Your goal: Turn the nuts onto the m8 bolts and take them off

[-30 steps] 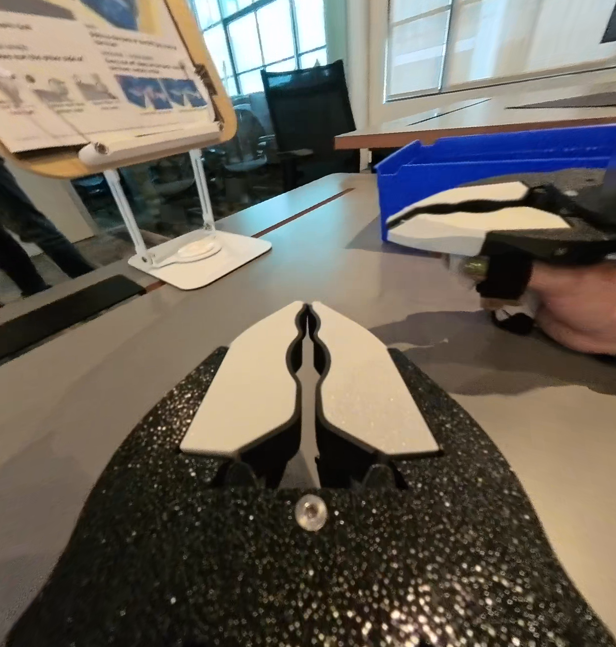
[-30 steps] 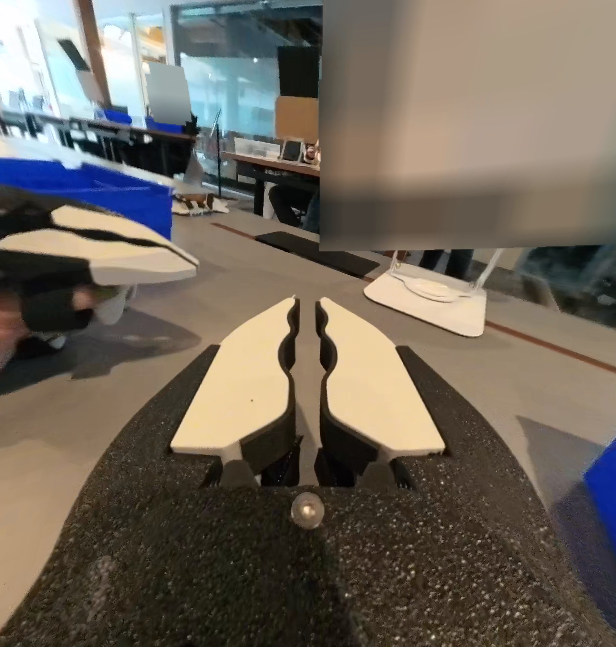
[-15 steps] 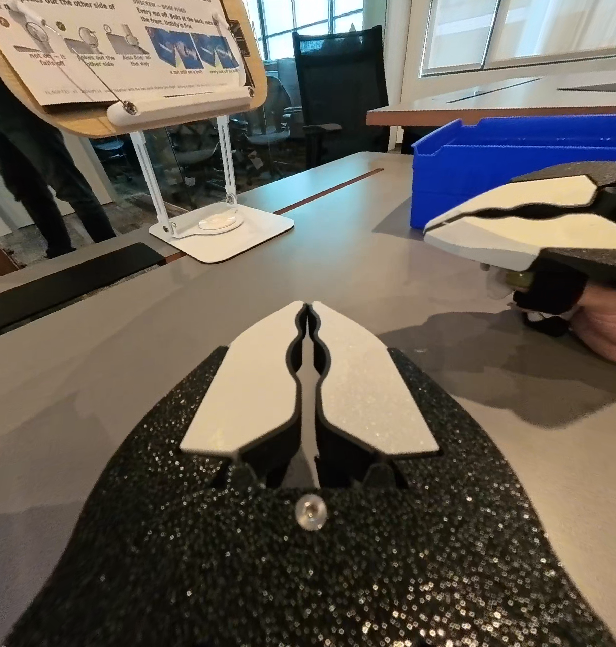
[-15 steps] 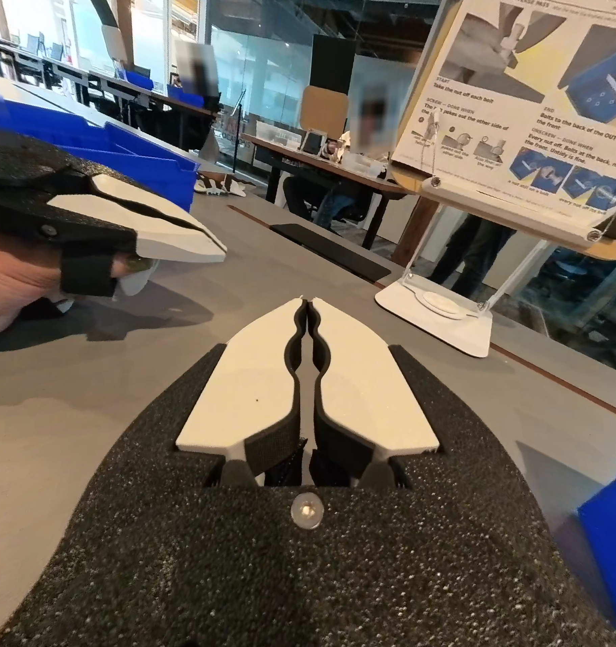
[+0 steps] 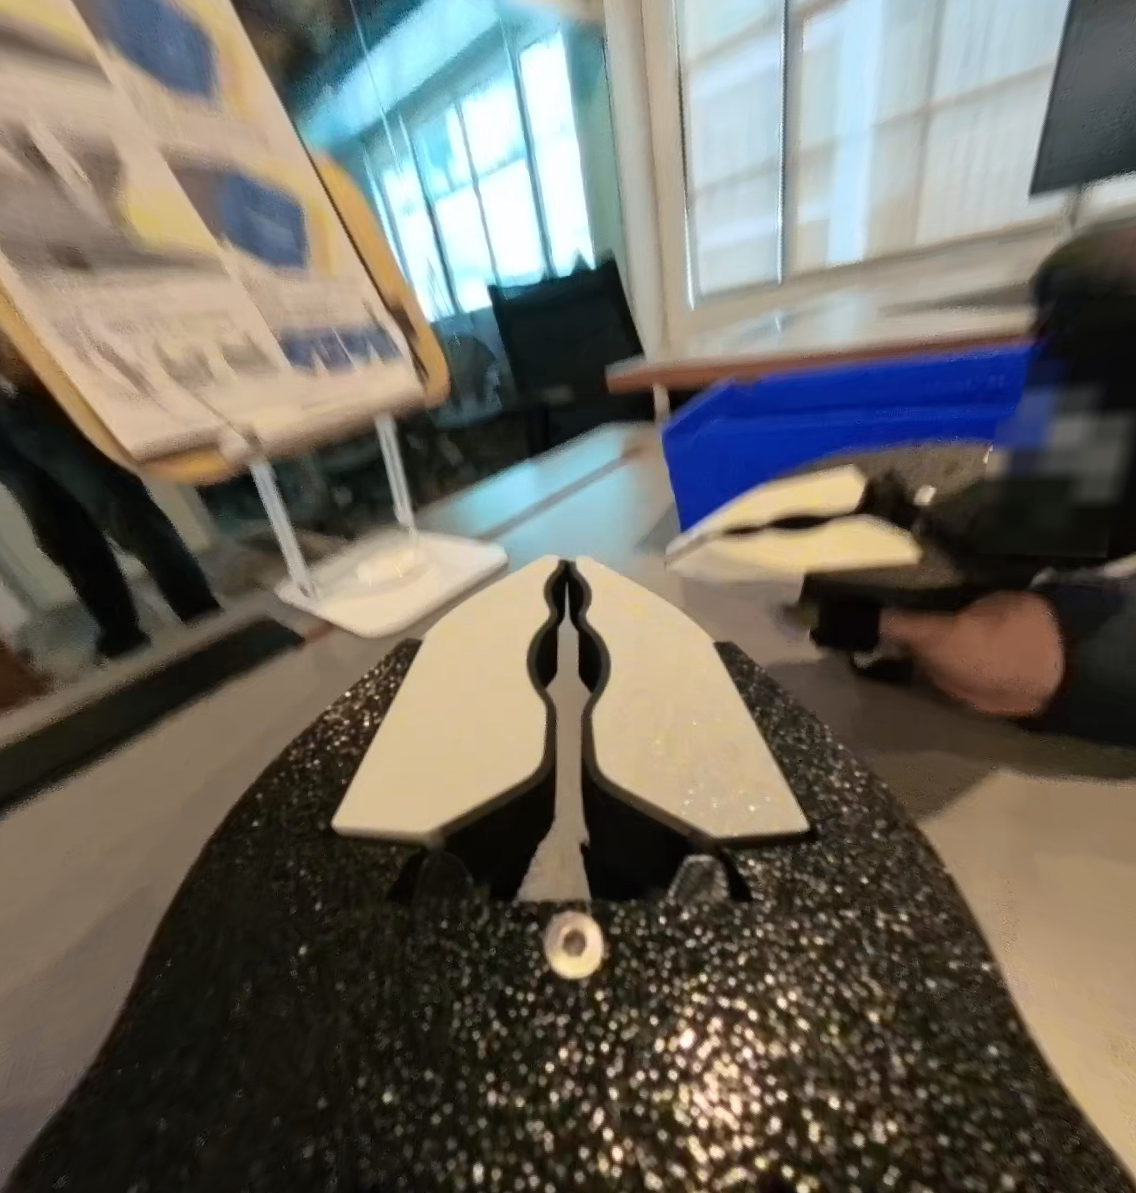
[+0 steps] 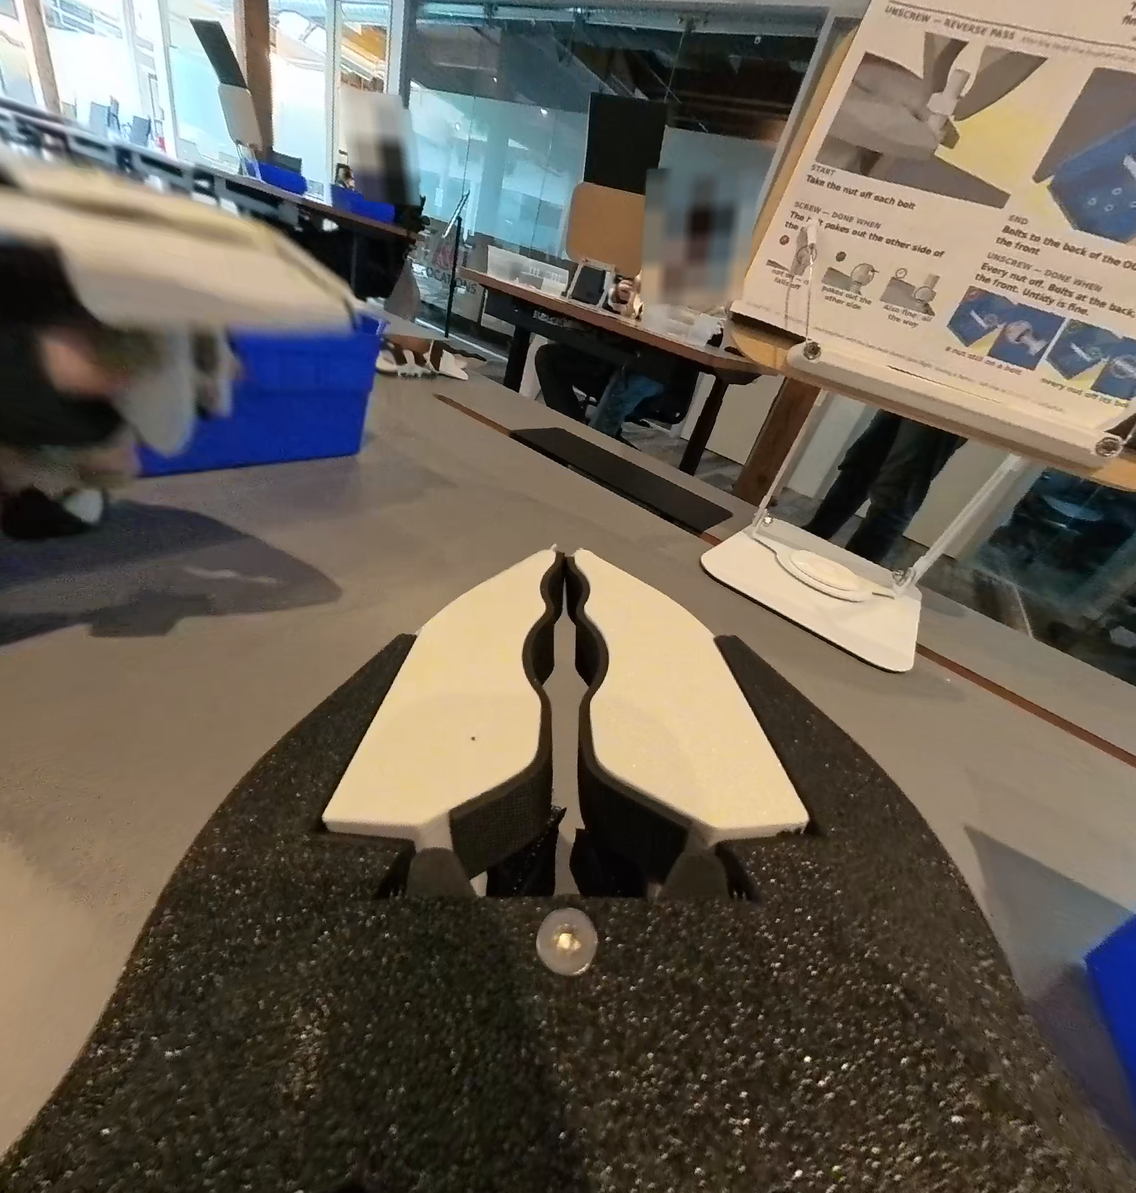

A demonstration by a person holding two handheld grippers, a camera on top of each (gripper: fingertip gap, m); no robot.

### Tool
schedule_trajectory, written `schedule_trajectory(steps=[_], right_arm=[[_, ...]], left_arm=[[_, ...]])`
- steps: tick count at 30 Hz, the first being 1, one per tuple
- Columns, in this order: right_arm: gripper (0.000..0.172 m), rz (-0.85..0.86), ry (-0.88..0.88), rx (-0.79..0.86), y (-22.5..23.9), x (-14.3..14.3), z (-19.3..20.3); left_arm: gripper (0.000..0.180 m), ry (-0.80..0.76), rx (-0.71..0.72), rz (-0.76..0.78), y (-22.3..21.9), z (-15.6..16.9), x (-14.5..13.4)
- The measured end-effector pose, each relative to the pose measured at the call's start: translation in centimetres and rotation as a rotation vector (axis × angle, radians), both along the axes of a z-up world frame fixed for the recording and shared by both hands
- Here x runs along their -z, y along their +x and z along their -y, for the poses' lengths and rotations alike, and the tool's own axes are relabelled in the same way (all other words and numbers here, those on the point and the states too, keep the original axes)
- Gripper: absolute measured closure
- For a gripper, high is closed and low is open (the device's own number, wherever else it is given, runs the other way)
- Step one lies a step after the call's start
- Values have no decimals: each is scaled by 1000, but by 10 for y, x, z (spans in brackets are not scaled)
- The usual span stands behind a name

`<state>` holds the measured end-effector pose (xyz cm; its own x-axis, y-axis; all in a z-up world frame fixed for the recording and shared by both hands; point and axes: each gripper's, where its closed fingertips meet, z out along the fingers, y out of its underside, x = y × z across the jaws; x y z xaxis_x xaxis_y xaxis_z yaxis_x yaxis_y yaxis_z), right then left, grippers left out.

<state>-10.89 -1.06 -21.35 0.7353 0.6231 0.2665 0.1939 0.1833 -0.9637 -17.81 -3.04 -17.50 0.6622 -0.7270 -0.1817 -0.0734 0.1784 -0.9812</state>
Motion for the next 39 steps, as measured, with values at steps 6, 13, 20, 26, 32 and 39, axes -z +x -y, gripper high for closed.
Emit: schedule_trajectory(steps=[6,13,20,26,32,39], right_arm=[[172,-35,-15,-4,3,-2,-1],[171,-69,-31,-5,6,-4,-2],[170,-80,-47,-16,6,-3,-3],[170,-55,-42,-31,2,-2,-1],[170,-49,-42,-38,1,-1,-1],[169,-41,-46,-48,0,0,0]], left_arm=[[180,48,-96,106,-50,46,-48],[180,-88,-212,300,-155,67,-71],[180,7,-465,121,-247,56,-109],[166,-370,-320,-623,-298,-22,-21],[151,-642,50,-1170,-327,-38,72],[145,-814,165,-1480,-369,-43,106]])
